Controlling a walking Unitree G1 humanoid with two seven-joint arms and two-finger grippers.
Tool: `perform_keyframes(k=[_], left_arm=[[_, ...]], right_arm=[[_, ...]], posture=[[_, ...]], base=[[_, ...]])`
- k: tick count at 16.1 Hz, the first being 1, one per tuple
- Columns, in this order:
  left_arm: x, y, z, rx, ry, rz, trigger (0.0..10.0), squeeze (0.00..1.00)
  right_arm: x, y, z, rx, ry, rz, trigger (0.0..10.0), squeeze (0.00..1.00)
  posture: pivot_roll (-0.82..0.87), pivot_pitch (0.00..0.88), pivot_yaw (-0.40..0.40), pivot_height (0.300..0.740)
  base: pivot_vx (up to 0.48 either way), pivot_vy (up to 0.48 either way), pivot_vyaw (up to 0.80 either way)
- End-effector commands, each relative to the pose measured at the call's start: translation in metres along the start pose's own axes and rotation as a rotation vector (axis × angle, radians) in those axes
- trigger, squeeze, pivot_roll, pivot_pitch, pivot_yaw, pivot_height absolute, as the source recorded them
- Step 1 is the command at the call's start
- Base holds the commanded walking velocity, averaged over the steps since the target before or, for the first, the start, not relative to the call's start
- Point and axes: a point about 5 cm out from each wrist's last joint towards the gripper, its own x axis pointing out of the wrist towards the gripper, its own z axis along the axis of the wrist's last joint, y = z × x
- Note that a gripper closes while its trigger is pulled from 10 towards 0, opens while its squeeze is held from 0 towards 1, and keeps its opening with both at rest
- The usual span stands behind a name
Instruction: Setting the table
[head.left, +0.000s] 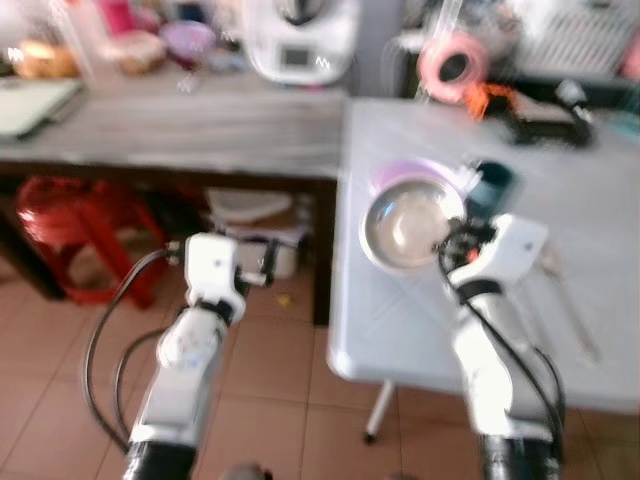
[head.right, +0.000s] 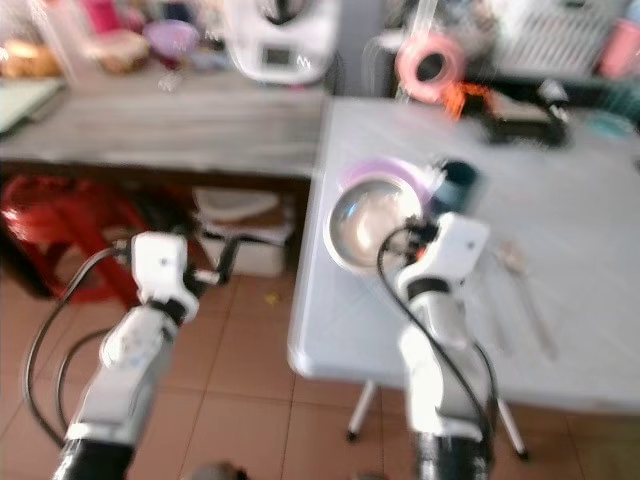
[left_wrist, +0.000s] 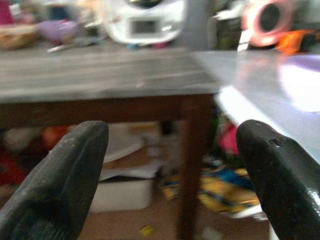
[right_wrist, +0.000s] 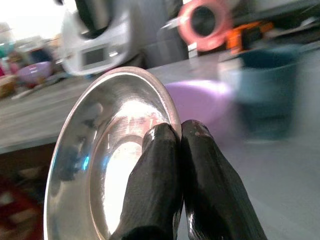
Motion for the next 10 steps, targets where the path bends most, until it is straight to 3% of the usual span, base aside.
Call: perform_keyframes(k=[1,6,10], left_arm=[[0.0023,-0.0029,0.0045,-0.008,-0.025,-0.009,10.0,0.0],[0.0027,-0.0028,0.0049,0.007,-0.024,-0.005,10.0,0.0],[0.0026,-0.0035,0.0038,-0.016,-0.019,-0.014,10.0,0.0]], right_arm=[[0.001,-0.0001,0.0054,-0.016,-0.023,0.012,10.0,0.0],[0.0011,0.002,0.004,-0.015,-0.022,0.019,10.0,0.0],[0.001,0.003,0.0037,-0.012,-0.023,0.022,10.0,0.0]], posture=[[-0.06,0.0,0.013,0.74],[-0.06,0.0,0.017,0.74],[-0.06,0.0,0.019,0.74]], base=[[0.24,0.416,0.0],[0.0,0.0,0.0],[0.0,0.403,0.0]])
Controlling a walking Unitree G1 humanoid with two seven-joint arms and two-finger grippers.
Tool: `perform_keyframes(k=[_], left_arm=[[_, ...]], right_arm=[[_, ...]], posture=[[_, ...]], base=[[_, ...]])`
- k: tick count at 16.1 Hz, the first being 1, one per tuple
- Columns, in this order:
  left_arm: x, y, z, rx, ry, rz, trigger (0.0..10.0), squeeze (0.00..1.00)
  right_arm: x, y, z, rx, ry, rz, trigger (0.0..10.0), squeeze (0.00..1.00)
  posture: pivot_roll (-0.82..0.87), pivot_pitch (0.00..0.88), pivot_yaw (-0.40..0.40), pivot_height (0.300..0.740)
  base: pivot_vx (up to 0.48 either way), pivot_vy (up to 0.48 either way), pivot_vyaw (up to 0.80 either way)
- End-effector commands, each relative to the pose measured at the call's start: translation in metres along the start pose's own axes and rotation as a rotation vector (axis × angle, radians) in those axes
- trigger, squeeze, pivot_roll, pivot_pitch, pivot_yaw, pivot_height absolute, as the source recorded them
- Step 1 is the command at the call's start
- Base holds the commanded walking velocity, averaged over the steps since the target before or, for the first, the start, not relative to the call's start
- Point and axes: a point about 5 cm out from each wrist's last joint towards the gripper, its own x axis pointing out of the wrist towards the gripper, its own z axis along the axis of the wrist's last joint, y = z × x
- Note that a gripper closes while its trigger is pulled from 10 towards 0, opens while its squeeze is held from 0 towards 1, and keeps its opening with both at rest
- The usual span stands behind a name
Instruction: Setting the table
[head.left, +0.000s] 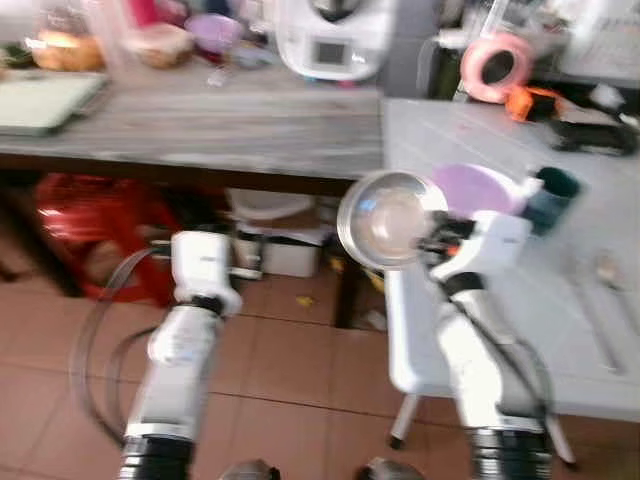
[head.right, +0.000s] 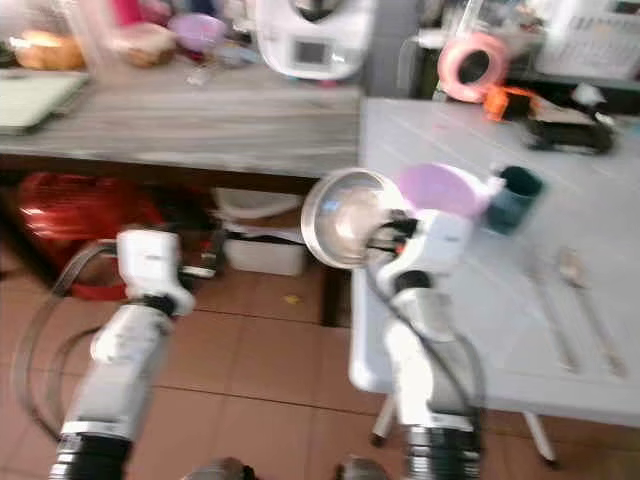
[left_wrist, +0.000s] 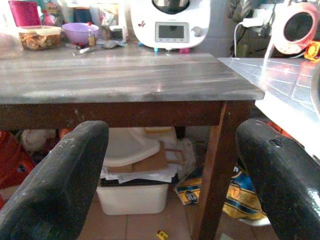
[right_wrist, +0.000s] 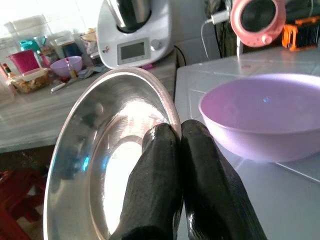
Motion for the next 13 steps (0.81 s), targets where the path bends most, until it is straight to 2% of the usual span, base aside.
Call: perform_keyframes(k=[1,7,11,12,13], left_arm=[[-0.001,0.007,0.001,0.022,0.001,0.01,10.0,0.0],[0.003,0.004,0.004,0.028,-0.017,0.017,10.0,0.0],[0.009,0.011,0.018,0.047,-0.065,0.065,10.0,0.0],[0.008,0.015,0.021,0.075,-0.071,0.085,10.0,0.0],[0.004,0.016,0.023,0.071,-0.078,0.054,10.0,0.0]], right_arm=[[0.0,0.006,0.002,0.008,-0.017,0.013,10.0,0.0],[-0.002,0.004,0.001,-0.002,-0.018,0.013,10.0,0.0],[-0.001,0.001,0.001,-0.022,-0.019,0.008,10.0,0.0],[-0.002,0.0,0.002,-0.026,-0.02,0.005,10.0,0.0],[-0.002,0.0,0.001,-0.027,-0.015,0.001,10.0,0.0]], posture=[[-0.06,0.0,0.02,0.74],[-0.05,0.0,0.007,0.74],[-0.03,0.002,-0.003,0.74],[-0.02,0.011,-0.005,0.74],[-0.02,0.018,-0.004,0.74]], base=[[0.0,0.458,0.0],[0.0,0.455,0.0],[0.0,0.472,0.0],[0.0,0.0,0.0],[0.0,0.0,0.0]])
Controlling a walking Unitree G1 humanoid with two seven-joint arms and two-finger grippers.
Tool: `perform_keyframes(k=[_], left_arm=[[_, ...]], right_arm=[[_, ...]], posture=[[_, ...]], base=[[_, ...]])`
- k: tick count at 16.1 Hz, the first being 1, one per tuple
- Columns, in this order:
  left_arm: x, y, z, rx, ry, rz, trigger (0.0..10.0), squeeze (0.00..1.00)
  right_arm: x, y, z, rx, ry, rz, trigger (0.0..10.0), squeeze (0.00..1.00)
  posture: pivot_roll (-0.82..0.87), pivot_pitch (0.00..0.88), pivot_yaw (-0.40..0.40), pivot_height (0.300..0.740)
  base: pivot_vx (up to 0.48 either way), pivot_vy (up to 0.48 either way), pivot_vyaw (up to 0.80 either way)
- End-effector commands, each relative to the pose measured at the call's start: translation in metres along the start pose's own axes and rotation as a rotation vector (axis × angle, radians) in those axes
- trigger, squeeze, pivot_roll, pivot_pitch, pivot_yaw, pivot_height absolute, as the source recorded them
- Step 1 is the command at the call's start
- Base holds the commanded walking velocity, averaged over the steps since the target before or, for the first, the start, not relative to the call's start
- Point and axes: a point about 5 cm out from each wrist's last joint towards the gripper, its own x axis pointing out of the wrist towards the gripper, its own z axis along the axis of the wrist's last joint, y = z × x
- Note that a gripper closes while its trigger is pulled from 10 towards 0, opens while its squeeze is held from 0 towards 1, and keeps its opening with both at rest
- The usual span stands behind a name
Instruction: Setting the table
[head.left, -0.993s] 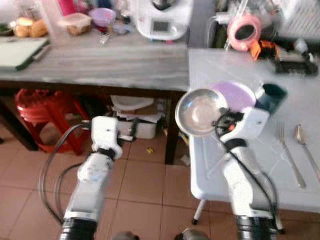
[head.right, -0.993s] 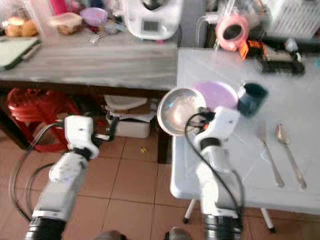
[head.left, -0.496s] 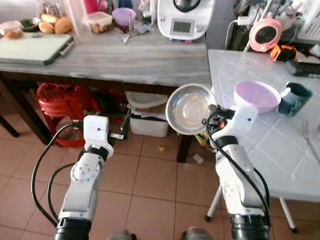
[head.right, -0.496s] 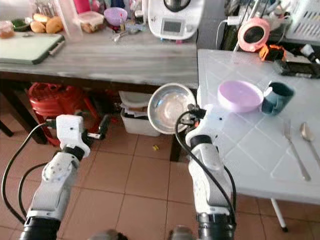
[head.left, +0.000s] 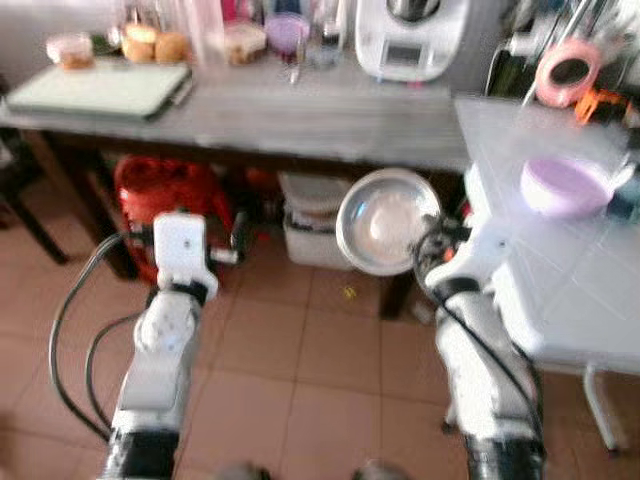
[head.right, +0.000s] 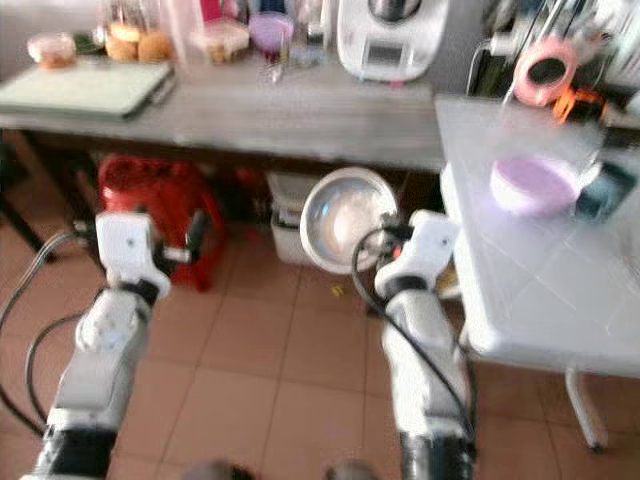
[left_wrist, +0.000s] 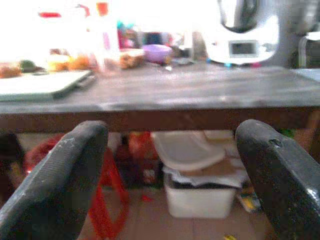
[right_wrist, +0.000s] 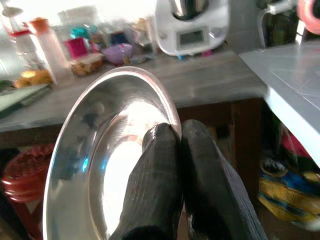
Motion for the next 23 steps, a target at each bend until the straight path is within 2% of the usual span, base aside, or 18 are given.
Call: perform_keyframes(k=[1,4,8,12,17,20,23], left_arm=[[-0.006,0.0,0.001,0.0,-0.005,-0.032,10.0,0.0],[-0.014,-0.003,-0.007,-0.014,0.013,-0.042,10.0,0.0],[-0.018,-0.019,-0.013,-0.056,0.036,-0.098,10.0,0.0],[-0.012,-0.021,-0.011,-0.058,0.022,-0.107,10.0,0.0],[-0.012,-0.021,-0.014,-0.073,0.033,-0.101,10.0,0.0],[-0.01,-0.022,-0.015,-0.096,0.043,-0.097,10.0,0.0],[-0.008,-0.025,-0.014,-0.083,0.035,-0.11,10.0,0.0]], right_arm=[[0.0,0.003,0.004,0.001,-0.009,0.005,10.0,0.0],[0.001,0.004,0.007,-0.005,-0.019,0.011,10.0,0.0],[0.004,-0.002,0.01,-0.023,-0.03,-0.002,10.0,0.0],[0.006,-0.002,0.01,-0.025,-0.034,0.001,10.0,0.0],[0.006,-0.001,0.009,-0.029,-0.03,0.007,10.0,0.0],[0.007,-0.001,0.009,-0.029,-0.031,0.008,10.0,0.0],[0.007,-0.002,0.009,-0.029,-0.034,0.007,10.0,0.0]], posture=[[-0.03,0.028,-0.002,0.74],[-0.04,0.028,0.001,0.74],[-0.06,0.0,0.013,0.74],[-0.06,0.0,0.012,0.74],[-0.06,0.0,0.008,0.74],[-0.06,0.0,0.009,0.74],[-0.07,0.0,0.011,0.74]], base=[[0.0,0.0,0.0],[0.377,0.0,-0.4],[0.48,0.0,-0.42],[0.48,0.0,0.0],[0.38,0.0,-0.09],[0.356,0.316,-0.8],[0.085,0.415,-0.15]])
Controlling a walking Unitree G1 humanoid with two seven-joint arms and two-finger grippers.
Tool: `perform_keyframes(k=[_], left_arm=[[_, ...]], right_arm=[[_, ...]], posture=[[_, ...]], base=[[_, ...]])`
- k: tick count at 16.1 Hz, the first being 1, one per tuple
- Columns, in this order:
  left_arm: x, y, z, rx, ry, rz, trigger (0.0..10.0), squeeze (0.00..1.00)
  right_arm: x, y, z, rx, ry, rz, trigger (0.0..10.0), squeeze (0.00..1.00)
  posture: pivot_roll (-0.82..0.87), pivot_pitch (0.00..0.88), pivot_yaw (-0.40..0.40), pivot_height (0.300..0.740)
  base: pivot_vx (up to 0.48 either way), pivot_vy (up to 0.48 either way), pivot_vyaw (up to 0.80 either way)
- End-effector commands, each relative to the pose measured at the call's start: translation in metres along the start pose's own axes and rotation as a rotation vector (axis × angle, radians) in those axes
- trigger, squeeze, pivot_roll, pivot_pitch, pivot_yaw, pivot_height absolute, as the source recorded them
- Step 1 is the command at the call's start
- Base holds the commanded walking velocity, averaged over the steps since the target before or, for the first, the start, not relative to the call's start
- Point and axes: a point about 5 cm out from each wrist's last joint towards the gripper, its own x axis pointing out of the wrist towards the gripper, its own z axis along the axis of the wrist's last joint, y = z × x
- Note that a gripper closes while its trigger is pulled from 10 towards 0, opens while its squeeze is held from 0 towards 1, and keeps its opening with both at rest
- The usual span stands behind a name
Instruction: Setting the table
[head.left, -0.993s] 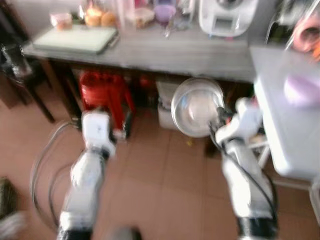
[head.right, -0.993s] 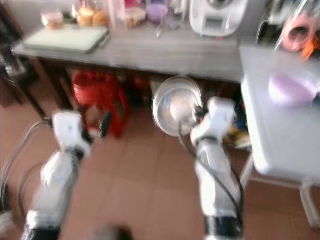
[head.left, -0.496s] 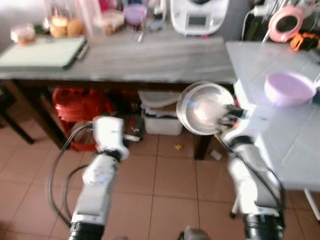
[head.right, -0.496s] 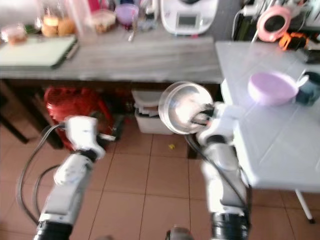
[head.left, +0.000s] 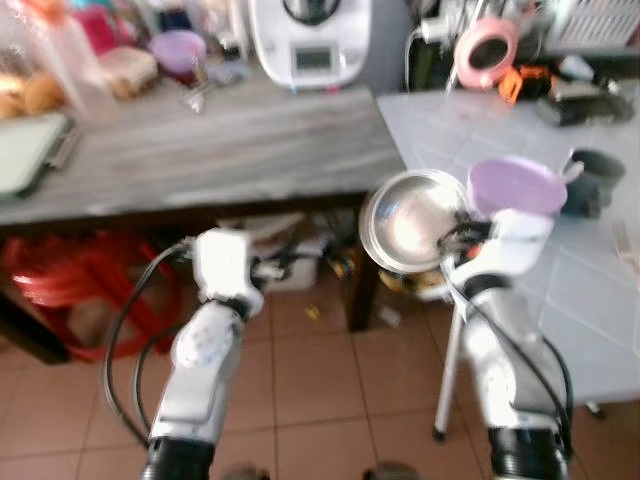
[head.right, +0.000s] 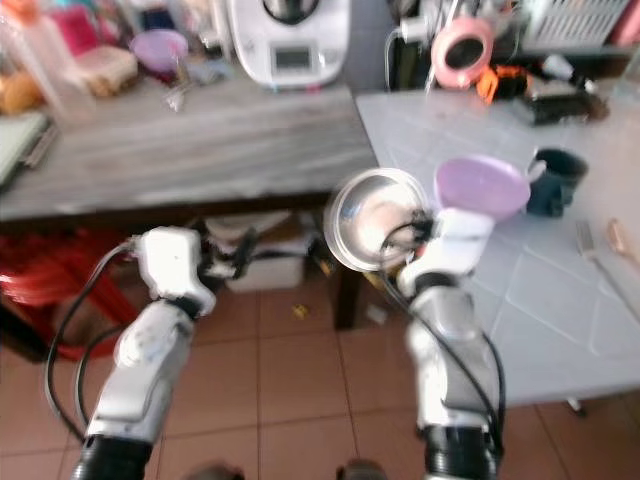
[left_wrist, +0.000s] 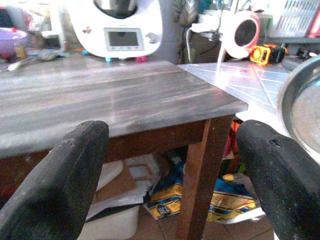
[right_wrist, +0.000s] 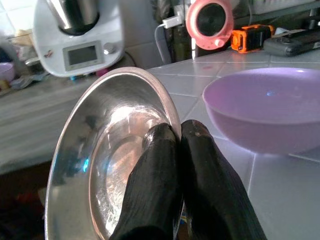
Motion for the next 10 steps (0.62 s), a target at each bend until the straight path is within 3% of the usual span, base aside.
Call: perform_keyframes(k=[1,10], left_arm=[[-0.0052,0.0147,-0.0008,0.04,0.011,0.042,10.0,0.0],[-0.0064,0.016,-0.0029,0.043,0.022,0.05,10.0,0.0]], right_arm=[[0.001,0.0175,0.0037,0.023,-0.02,0.058,10.0,0.0],[-0.0014,0.0186,0.0011,0.019,-0.014,0.063,10.0,0.0]], posture=[[-0.07,0.0,0.012,0.74],[-0.06,0.0,0.013,0.74]], base=[[0.0,0.42,0.0],[0.0,0.427,0.0]])
